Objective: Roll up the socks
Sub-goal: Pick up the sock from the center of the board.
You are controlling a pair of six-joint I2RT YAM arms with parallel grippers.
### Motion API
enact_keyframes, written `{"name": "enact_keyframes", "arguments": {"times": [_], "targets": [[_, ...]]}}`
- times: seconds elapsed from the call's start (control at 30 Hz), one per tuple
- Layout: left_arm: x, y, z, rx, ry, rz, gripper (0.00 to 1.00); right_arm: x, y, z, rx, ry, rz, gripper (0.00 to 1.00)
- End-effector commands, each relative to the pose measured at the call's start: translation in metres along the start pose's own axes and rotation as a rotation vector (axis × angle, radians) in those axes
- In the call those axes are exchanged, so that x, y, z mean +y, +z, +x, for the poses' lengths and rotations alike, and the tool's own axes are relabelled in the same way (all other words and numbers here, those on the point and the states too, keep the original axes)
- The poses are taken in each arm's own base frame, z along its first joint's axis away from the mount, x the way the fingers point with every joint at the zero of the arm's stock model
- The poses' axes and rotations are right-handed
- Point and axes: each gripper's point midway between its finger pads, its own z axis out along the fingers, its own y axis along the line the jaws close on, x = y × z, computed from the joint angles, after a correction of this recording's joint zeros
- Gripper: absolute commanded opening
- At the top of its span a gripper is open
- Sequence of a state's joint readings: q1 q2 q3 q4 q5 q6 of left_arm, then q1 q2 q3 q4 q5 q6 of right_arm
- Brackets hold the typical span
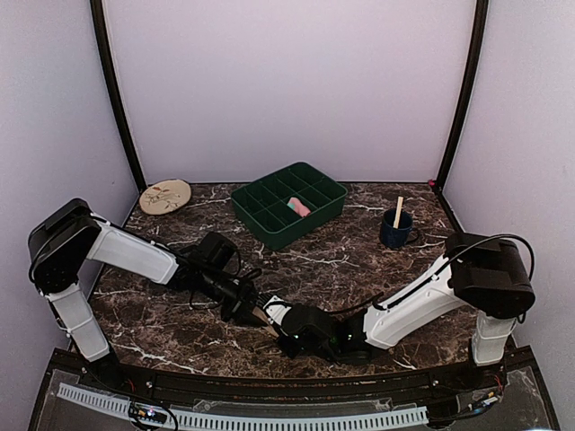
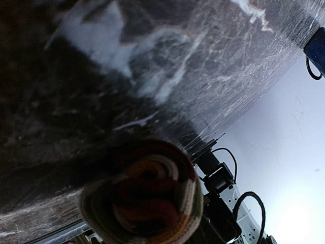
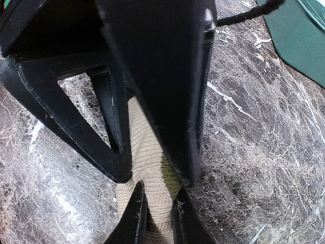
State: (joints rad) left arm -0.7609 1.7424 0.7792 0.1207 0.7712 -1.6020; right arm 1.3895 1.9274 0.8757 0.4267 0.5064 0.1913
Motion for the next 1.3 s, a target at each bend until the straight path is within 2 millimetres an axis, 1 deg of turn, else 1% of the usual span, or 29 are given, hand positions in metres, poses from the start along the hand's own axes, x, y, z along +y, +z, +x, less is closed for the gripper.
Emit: {"name": "enact_keyframes", "arguments": {"times": [0.0,0.07,0.1,0.17,0.27,0.4,0.47,0.57,0.73,0.77,0.87,0.9,1.13,1.23,1.27], "targets": [[0.035,0.007,-0.003,0.017,-0.064,-0.120,0.35,0.006,-0.007,-0.007,-0.034,-0.009,-0.013,0.00],[0.039,0.010,-0.001,0.030,-0.061,-0.141,0.35,0.006,-0.007,-0.007,-0.036,-0.008,-0.016,0.00],[0.041,0.011,0.000,0.037,-0.056,-0.150,0.37,0.007,-0.008,-0.007,-0.036,-0.010,-0.018,0.00],[0.044,0.014,0.000,0.048,-0.051,-0.172,0.44,0.007,-0.008,-0.008,-0.038,-0.009,-0.024,0.00],[0.046,0.019,0.000,0.058,-0.046,-0.195,0.49,0.008,-0.009,-0.008,-0.041,-0.010,-0.027,0.00],[0.052,0.025,-0.004,0.059,-0.041,-0.240,0.50,0.009,-0.011,-0.006,-0.040,-0.012,-0.025,0.00],[0.056,0.027,-0.005,0.056,-0.032,-0.267,0.46,0.007,-0.012,-0.006,-0.040,-0.011,-0.021,0.00],[0.063,0.030,-0.006,0.061,-0.024,-0.307,0.36,0.007,-0.013,-0.006,-0.044,-0.007,-0.019,0.00],[0.077,0.037,-0.002,0.088,-0.017,-0.378,0.25,0.008,-0.014,-0.008,-0.052,-0.008,-0.019,0.00],[0.078,0.039,-0.001,0.093,-0.016,-0.386,0.22,0.009,-0.014,-0.008,-0.053,-0.009,-0.022,0.00],[0.082,0.043,0.000,0.101,-0.011,-0.403,0.04,0.010,-0.014,-0.007,-0.054,-0.009,-0.020,0.00],[0.083,0.044,0.000,0.106,-0.010,-0.405,0.00,0.009,-0.014,-0.006,-0.052,-0.008,-0.019,0.00],[0.084,0.049,-0.006,0.096,0.028,-0.398,0.00,0.004,-0.017,-0.001,-0.035,0.009,0.001,0.01],[0.085,0.050,-0.012,0.070,0.058,-0.402,0.00,-0.001,-0.021,0.003,-0.021,0.029,0.012,0.20],[0.086,0.050,-0.013,0.071,0.067,-0.404,0.00,-0.003,-0.023,0.005,-0.015,0.033,0.014,0.25]]}}
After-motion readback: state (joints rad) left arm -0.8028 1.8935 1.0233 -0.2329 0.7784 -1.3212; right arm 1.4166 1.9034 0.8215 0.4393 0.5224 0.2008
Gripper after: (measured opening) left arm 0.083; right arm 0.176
